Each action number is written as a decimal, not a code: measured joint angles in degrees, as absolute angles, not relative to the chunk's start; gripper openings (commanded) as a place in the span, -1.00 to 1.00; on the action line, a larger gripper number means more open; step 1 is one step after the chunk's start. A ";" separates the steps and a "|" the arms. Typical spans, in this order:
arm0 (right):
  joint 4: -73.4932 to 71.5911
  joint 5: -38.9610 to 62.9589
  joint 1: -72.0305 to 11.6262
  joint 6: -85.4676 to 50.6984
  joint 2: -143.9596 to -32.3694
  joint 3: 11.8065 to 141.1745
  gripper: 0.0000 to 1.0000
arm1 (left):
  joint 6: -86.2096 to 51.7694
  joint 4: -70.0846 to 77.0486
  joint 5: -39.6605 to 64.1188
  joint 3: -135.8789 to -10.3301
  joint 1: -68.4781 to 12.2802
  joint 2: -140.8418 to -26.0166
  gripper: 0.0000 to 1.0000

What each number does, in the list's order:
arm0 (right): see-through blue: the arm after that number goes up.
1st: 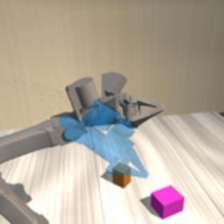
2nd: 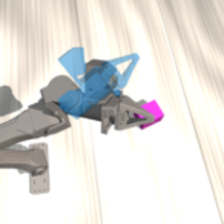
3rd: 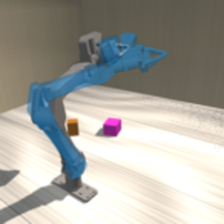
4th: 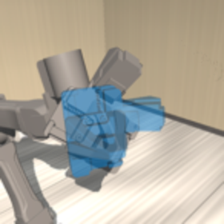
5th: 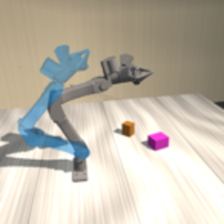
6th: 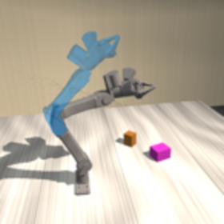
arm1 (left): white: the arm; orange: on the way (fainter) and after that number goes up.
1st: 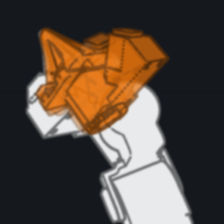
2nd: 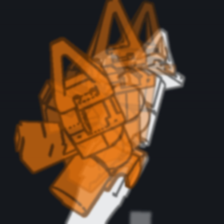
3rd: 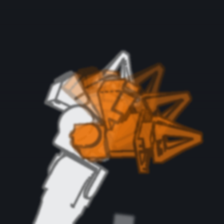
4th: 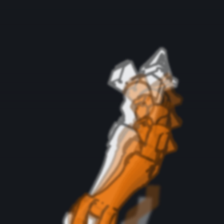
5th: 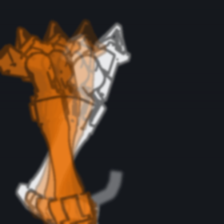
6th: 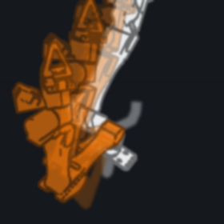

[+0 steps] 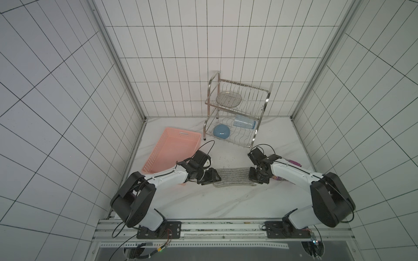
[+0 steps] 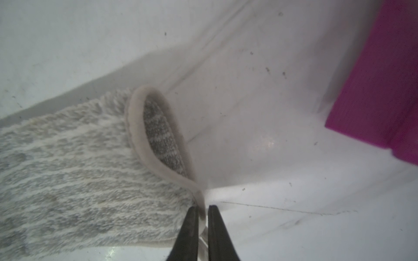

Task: Fold the square dishcloth
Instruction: Fold the cleaning item at the center of the board.

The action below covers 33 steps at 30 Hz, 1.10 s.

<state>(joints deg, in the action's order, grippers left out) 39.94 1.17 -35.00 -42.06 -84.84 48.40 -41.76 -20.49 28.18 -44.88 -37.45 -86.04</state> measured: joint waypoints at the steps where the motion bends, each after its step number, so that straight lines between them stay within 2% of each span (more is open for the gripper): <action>1: 39.92 1.17 -35.00 -42.06 -84.84 48.40 -0.73 | -41.82 -20.69 27.79 -44.88 -37.45 -86.13 0.10; 8: 39.92 1.19 -35.03 -42.19 -84.84 48.40 -0.73 | -42.11 -20.38 27.11 -44.88 -37.52 -87.29 0.09; 19: 39.66 1.19 -35.38 -42.28 -84.84 48.40 -0.73 | -42.26 -18.04 27.18 -44.88 -38.74 -90.87 -0.12; 23: 39.66 1.19 -35.38 -42.26 -84.84 48.40 -0.73 | -42.48 -17.76 27.14 -44.88 -39.33 -91.37 -0.32; 29: 39.66 1.19 -35.38 -42.28 -84.82 48.40 -0.73 | -42.61 -18.37 26.83 -44.86 -39.33 -90.43 -0.78; 33: 39.75 1.02 -35.38 -42.26 -84.82 48.40 -0.73 | -42.74 -19.51 26.48 -44.88 -39.33 -88.82 -0.95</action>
